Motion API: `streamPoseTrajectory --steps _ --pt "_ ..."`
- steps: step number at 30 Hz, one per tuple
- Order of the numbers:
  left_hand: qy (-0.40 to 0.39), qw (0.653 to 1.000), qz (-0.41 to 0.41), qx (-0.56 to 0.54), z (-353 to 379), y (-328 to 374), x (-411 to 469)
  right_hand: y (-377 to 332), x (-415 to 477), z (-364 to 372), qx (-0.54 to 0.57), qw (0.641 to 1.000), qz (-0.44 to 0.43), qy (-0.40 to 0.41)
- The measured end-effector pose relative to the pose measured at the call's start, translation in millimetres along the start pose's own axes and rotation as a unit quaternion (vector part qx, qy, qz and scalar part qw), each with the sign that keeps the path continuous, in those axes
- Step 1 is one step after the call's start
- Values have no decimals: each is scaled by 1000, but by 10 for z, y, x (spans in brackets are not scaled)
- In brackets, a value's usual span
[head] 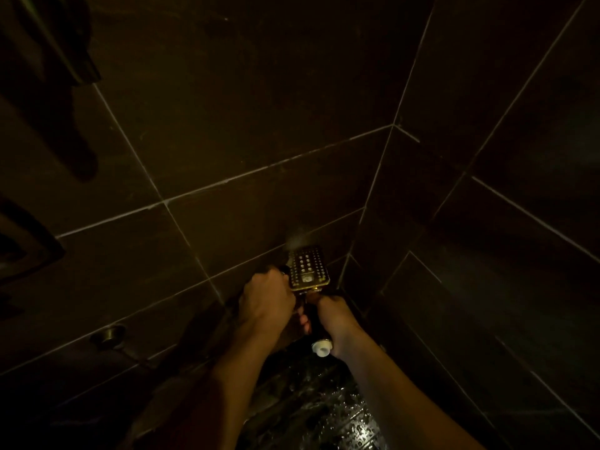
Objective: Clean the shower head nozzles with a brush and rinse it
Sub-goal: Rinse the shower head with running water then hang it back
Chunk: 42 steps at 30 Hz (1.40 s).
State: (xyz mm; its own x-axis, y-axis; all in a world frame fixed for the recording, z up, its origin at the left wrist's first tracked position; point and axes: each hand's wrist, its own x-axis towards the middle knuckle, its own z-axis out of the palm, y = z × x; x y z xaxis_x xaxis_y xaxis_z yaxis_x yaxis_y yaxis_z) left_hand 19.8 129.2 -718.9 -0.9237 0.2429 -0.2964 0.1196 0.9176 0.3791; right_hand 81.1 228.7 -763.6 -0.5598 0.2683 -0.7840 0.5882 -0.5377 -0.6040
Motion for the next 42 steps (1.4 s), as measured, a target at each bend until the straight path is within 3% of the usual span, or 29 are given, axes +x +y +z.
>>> streamPoseTrajectory --steps 5,24,28,42 --pt "-13 998 54 5 105 89 -96 -16 -1 -6 -1 1000 -27 14" --pt "-26 995 90 -16 142 72 -147 -98 -59 -67 20 999 -18 29" --pt "17 998 60 -6 79 -31 -165 -79 -48 -71 22 999 -6 32" --pt "4 1000 6 8 44 -18 -239 -56 -71 -1 18 1000 -5 10"
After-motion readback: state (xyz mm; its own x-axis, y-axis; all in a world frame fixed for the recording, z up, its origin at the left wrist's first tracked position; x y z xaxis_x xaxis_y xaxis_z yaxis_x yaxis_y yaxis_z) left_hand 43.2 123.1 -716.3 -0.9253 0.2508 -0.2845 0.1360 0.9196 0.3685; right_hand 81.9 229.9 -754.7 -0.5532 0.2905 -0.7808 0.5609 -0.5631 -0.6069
